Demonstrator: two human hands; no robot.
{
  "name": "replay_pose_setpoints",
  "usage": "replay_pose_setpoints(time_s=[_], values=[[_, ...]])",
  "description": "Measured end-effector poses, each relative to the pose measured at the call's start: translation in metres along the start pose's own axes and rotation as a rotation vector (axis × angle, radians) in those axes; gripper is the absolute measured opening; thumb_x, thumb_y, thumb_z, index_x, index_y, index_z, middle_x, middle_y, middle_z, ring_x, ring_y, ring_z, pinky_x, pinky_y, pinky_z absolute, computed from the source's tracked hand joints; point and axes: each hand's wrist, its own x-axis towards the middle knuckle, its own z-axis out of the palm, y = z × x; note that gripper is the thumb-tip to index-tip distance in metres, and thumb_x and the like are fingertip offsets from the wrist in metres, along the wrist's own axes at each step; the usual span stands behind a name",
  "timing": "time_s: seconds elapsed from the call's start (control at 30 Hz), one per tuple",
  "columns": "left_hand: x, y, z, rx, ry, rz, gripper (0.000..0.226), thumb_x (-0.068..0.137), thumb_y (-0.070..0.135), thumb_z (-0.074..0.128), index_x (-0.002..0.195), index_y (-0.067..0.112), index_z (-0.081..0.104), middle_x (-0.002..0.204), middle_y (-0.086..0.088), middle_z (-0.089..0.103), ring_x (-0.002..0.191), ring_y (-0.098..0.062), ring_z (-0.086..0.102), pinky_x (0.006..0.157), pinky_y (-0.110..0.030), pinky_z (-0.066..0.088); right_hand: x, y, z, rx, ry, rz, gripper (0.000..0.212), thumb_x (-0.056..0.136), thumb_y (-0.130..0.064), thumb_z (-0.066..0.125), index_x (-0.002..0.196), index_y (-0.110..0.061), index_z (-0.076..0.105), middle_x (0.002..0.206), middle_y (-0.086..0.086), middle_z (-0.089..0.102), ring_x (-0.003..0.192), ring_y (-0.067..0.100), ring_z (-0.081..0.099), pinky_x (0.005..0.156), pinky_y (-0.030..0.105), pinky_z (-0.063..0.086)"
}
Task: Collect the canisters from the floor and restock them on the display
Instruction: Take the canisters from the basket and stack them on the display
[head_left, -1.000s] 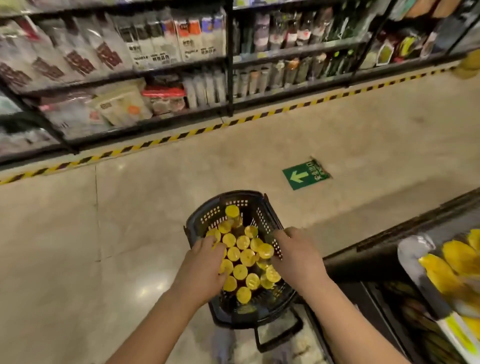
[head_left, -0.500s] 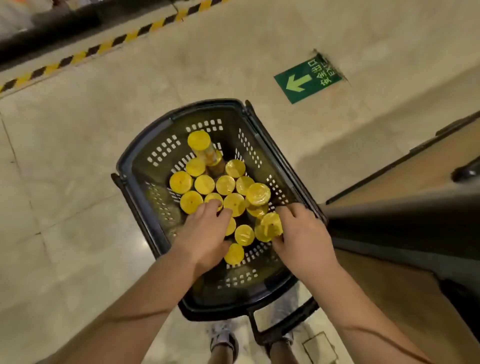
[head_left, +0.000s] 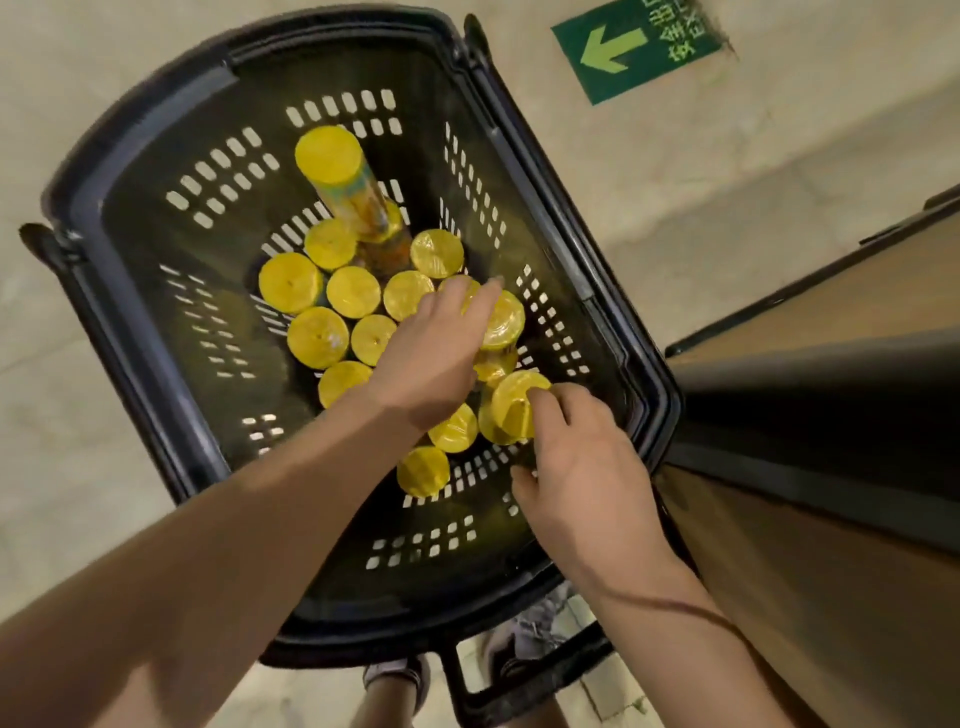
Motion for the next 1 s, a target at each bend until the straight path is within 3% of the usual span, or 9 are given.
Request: replay_pose_setpoints(time_s=[0.13,0.3,0.47,0.57,0.63,0.8,0.9,1.0], values=[[0.028,-0.004,0.013,-0.007,-0.008,0.061,0.089,0.081,0.002,0.071,0.155,0.024,0.026,0.149,-0.008,0.032,0.133,-0.036,0.040,0.093,-0.050,0.051,0.004,0.003,0.005,-0.001,0.002,0.009,0.054,0.074,-0.019,0.080,0.123,-0.014,0.058,0.121,0.007,0.057,0.107,0.027,0.058,0.082,0.039,0.055],[0.037,-0.020,0.021,-0.259,0.006,0.014,0.086,0.074,0.016,0.084,0.146,0.030,0.039,0.140,0.000,0.041,0.128,-0.025,0.048,0.095,-0.045,0.051,0.015,0.008,0.016,-0.019,0.046,0.021,0.052,0.069,-0.013,0.083,0.116,-0.011,0.062,0.111,0.008,0.060,0.096,0.028,0.061,0.072,0.037,0.054],[0.005,-0.034,0.002,-0.502,0.209,-0.139,0.086,0.069,0.030,0.091,0.142,0.031,0.046,0.135,0.004,0.047,0.120,-0.007,0.045,0.097,-0.019,0.034,0.027,0.007,0.012,-0.031,-0.039,0.001,0.063,0.075,-0.022,0.082,0.130,-0.012,0.053,0.123,0.009,0.055,0.108,0.028,0.056,0.085,0.037,0.051],[-0.023,-0.044,-0.020,-0.680,0.312,-0.228,0.085,0.062,0.044,0.093,0.135,0.035,0.050,0.130,0.008,0.053,0.119,-0.006,0.051,0.103,-0.029,0.045,0.038,0.002,0.007,-0.030,-0.120,-0.008,0.073,0.083,-0.029,0.077,0.144,-0.014,0.040,0.136,0.008,0.046,0.122,0.028,0.049,0.097,0.036,0.045],[-0.041,-0.046,-0.034,-0.776,0.345,-0.281,0.084,0.058,0.050,0.093,0.130,0.038,0.052,0.127,0.010,0.055,0.117,-0.009,0.057,0.098,-0.039,0.053,0.044,0.000,0.008,-0.068,-0.161,-0.009,0.079,0.083,-0.031,0.076,0.148,-0.014,0.035,0.139,0.008,0.044,0.125,0.028,0.048,0.099,0.036,0.043],[-0.084,-0.041,-0.064,-0.862,0.408,-0.367,0.083,0.057,0.048,0.092,0.128,0.041,0.051,0.127,0.014,0.056,0.113,-0.001,0.058,0.094,-0.030,0.054,0.059,-0.002,0.021,-0.207,-0.267,0.000,0.090,0.082,-0.029,0.077,0.152,-0.014,0.022,0.140,0.010,0.041,0.124,0.028,0.049,0.096,0.035,0.045],[-0.097,-0.041,-0.076,-0.967,0.452,-0.382,0.083,0.053,0.050,0.089,0.127,0.040,0.052,0.123,0.018,0.059,0.110,0.001,0.062,0.092,-0.027,0.055,0.068,-0.003,0.029,-0.230,-0.321,0.041,0.086,0.082,-0.025,0.078,0.149,-0.013,0.025,0.139,0.011,0.039,0.122,0.029,0.050,0.088,0.035,0.051],[-0.104,-0.045,-0.083,-0.987,0.486,-0.387,0.083,0.055,0.050,0.093,0.128,0.039,0.054,0.123,0.018,0.061,0.111,-0.001,0.063,0.094,-0.031,0.055,0.073,0.000,0.030,-0.171,-0.294,0.049,0.068,0.082,-0.025,0.078,0.135,-0.015,0.037,0.133,0.008,0.043,0.116,0.027,0.052,0.078,0.032,0.047]])
